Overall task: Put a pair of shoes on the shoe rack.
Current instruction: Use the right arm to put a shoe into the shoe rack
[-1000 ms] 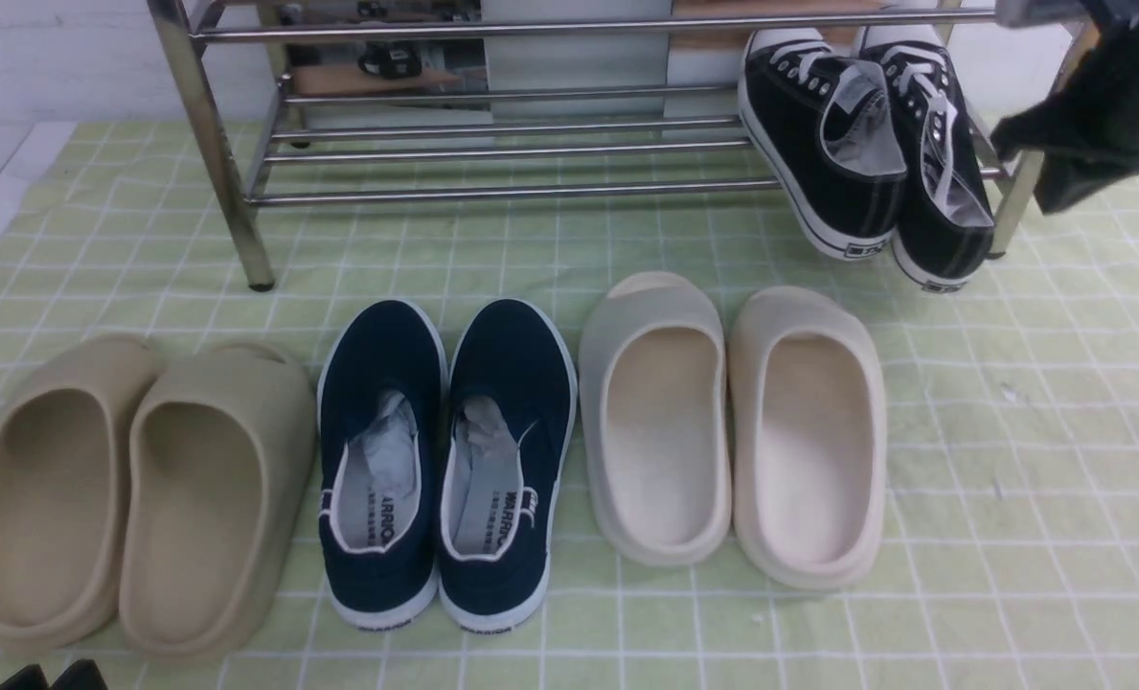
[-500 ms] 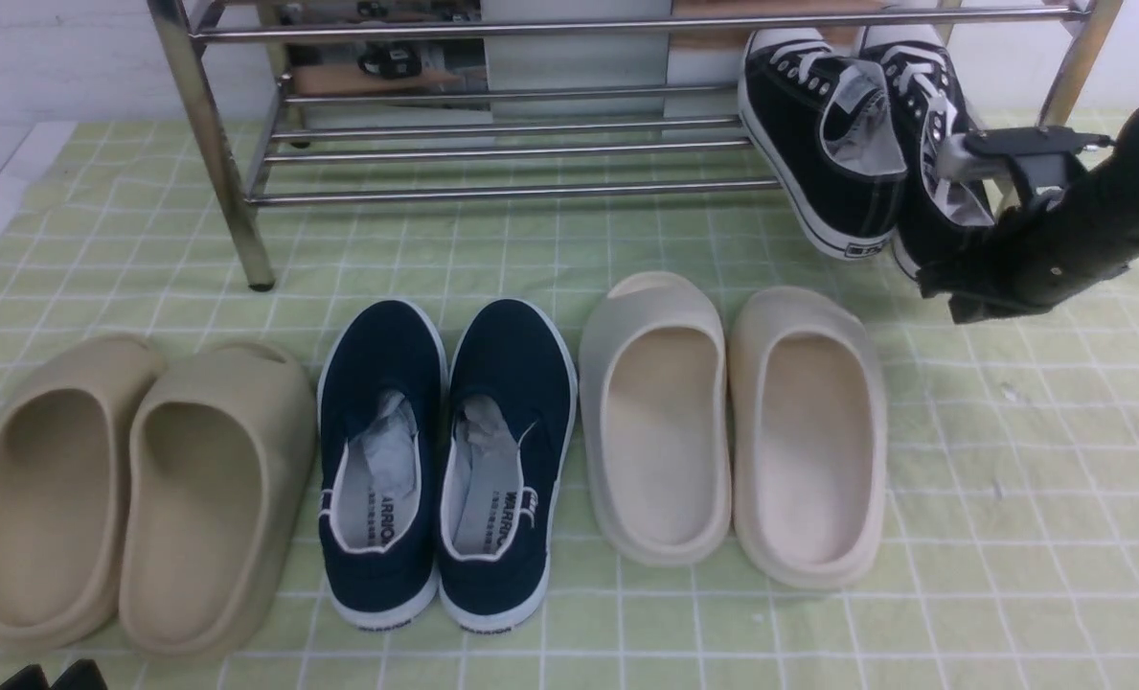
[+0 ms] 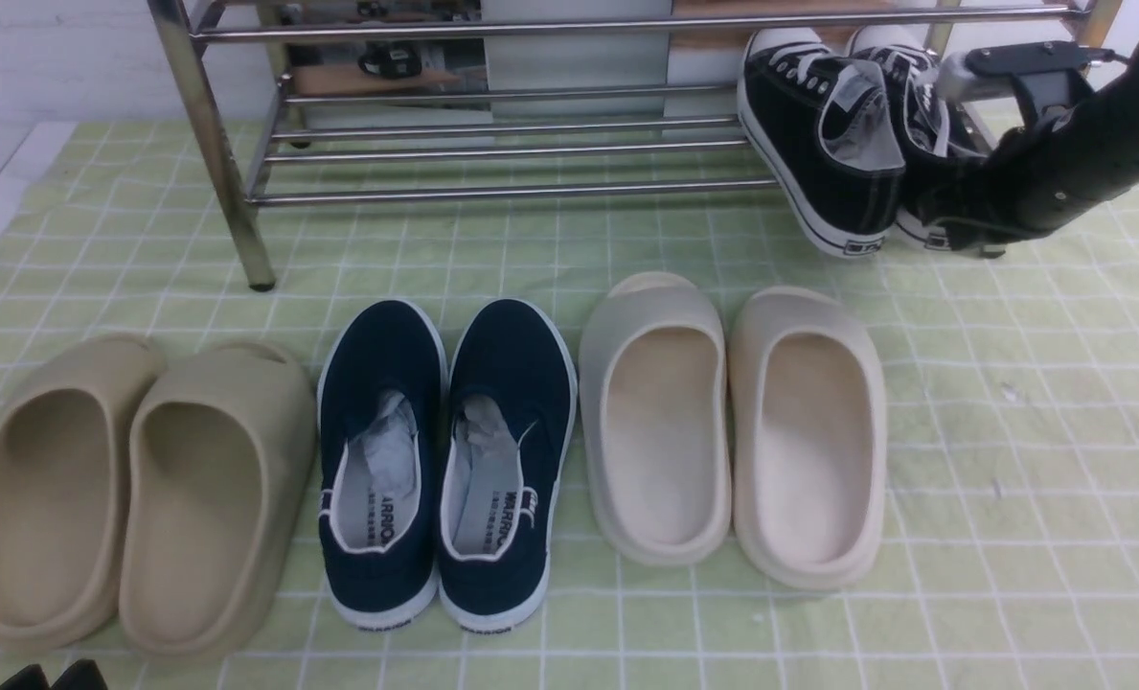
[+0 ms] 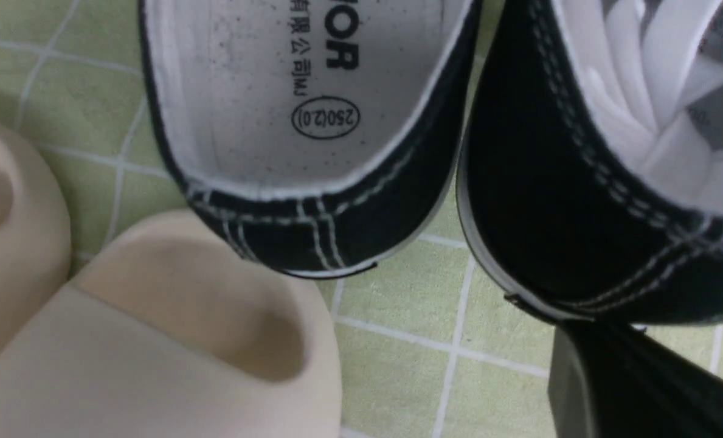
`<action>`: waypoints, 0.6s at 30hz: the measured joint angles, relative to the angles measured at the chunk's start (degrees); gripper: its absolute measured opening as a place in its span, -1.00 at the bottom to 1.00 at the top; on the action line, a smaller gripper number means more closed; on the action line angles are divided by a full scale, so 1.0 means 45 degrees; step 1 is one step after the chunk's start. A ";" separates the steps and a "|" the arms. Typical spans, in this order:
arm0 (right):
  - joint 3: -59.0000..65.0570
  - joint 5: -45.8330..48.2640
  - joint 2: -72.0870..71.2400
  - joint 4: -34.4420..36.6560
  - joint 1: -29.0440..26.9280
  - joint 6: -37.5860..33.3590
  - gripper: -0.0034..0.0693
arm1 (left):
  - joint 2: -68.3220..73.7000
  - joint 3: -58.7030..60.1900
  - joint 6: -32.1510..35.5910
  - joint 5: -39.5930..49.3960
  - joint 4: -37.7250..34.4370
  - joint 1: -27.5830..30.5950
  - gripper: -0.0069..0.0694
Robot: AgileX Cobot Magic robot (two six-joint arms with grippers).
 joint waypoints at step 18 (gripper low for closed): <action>-0.0361 0.0457 -0.1821 -0.0192 0.0004 -0.0044 -0.62 | 0.0000 0.0000 0.0000 0.0000 0.0000 0.0000 -0.19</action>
